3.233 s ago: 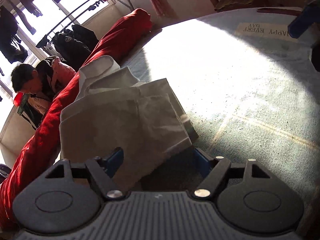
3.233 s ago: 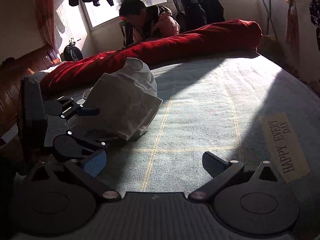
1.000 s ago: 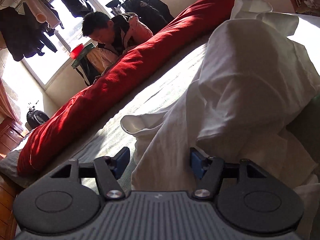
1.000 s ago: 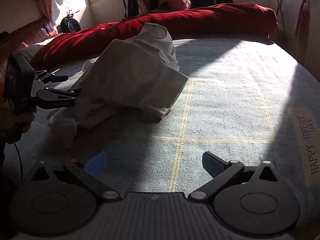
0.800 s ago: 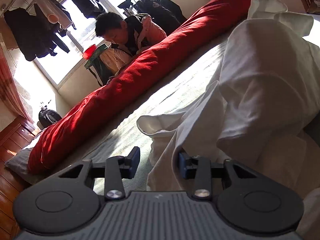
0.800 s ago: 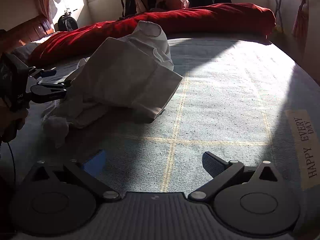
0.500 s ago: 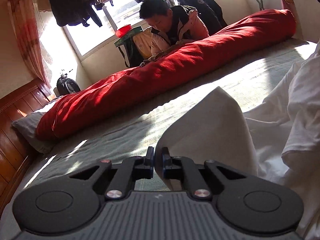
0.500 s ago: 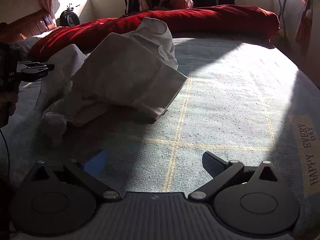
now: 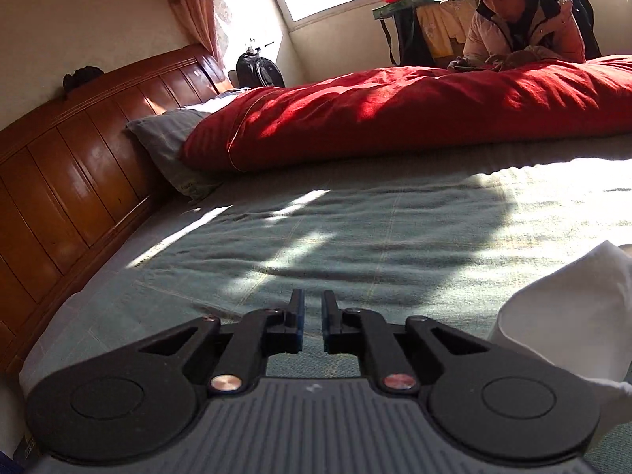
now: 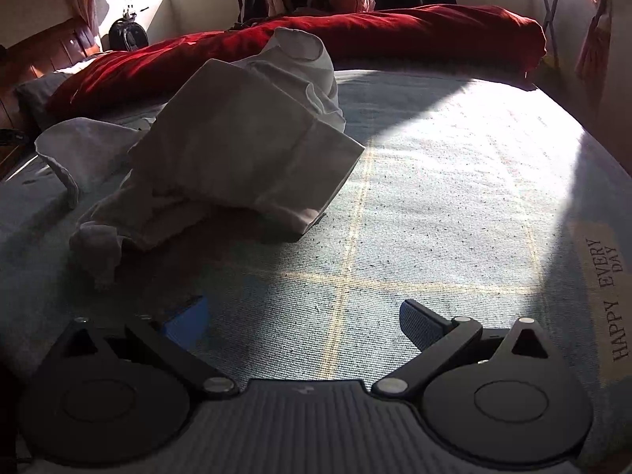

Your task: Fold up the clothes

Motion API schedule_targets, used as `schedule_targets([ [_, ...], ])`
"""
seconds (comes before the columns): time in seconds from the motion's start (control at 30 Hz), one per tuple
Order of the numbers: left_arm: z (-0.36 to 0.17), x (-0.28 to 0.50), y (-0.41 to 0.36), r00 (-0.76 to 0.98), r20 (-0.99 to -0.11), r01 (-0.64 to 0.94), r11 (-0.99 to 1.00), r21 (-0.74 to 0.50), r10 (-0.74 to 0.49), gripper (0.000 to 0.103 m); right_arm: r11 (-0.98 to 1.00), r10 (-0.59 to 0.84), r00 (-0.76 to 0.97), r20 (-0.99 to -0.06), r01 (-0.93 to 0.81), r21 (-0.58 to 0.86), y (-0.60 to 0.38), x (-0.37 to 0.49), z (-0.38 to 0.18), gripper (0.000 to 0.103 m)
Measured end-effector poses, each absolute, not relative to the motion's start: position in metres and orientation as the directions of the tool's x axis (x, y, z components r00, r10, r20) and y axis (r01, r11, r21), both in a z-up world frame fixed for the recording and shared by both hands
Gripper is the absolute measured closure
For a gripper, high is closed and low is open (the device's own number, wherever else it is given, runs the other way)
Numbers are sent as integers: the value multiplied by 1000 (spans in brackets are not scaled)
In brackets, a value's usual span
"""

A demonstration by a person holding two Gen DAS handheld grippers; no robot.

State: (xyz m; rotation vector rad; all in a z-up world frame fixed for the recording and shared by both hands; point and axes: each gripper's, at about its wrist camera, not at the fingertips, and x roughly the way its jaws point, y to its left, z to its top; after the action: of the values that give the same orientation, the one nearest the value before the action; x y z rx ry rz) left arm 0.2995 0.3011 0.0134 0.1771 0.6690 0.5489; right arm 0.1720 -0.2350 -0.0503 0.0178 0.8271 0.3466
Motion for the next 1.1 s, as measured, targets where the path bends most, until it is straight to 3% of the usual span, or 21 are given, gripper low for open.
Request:
schedule_targets([
  [0.1, 5, 286, 292, 682, -563, -368, 885, 286, 466, 88, 943, 307, 624, -718, -300, 143, -232, 171, -50, 0],
  [0.17, 3, 278, 278, 709, -576, -306, 913, 268, 407, 75, 943, 305, 624, -720, -304, 136, -230, 170, -49, 0],
  [0.23, 6, 270, 262, 740, -571, -246, 933, 263, 356, 52, 943, 304, 623, -721, -306, 133, -228, 170, -48, 0],
  [0.3, 15, 263, 246, 773, -562, -190, 953, 235, 293, 38, 940, 310, 626, -715, -315, 131, -227, 167, -46, 0],
  [0.53, 44, 252, 193, 842, -538, 23, 995, 96, 32, 28, 934, 326, 623, -711, -330, 139, -226, 161, -46, 0],
  [0.67, 39, 267, 165, 811, -568, 152, 988, -26, -140, 27, 924, 347, 621, -703, -355, 142, -227, 163, -48, 0],
  [0.77, 18, 291, 145, 759, -618, 201, 977, -75, -204, 27, 909, 366, 620, -694, -399, 123, -224, 174, -49, 0],
  [0.87, -11, 319, 134, 705, -684, 192, 979, -68, -186, 27, 886, 387, 612, -690, -454, 94, -218, 196, -52, 0],
  [0.93, -22, 335, 137, 711, -695, 134, 991, -12, -105, 27, 864, 415, 598, -686, -495, 91, -213, 217, -54, 0],
  [1.1, -34, 378, 179, 686, -695, -132, 976, 174, 217, 27, 810, 478, 540, -692, -576, 110, -203, 267, -56, 0],
])
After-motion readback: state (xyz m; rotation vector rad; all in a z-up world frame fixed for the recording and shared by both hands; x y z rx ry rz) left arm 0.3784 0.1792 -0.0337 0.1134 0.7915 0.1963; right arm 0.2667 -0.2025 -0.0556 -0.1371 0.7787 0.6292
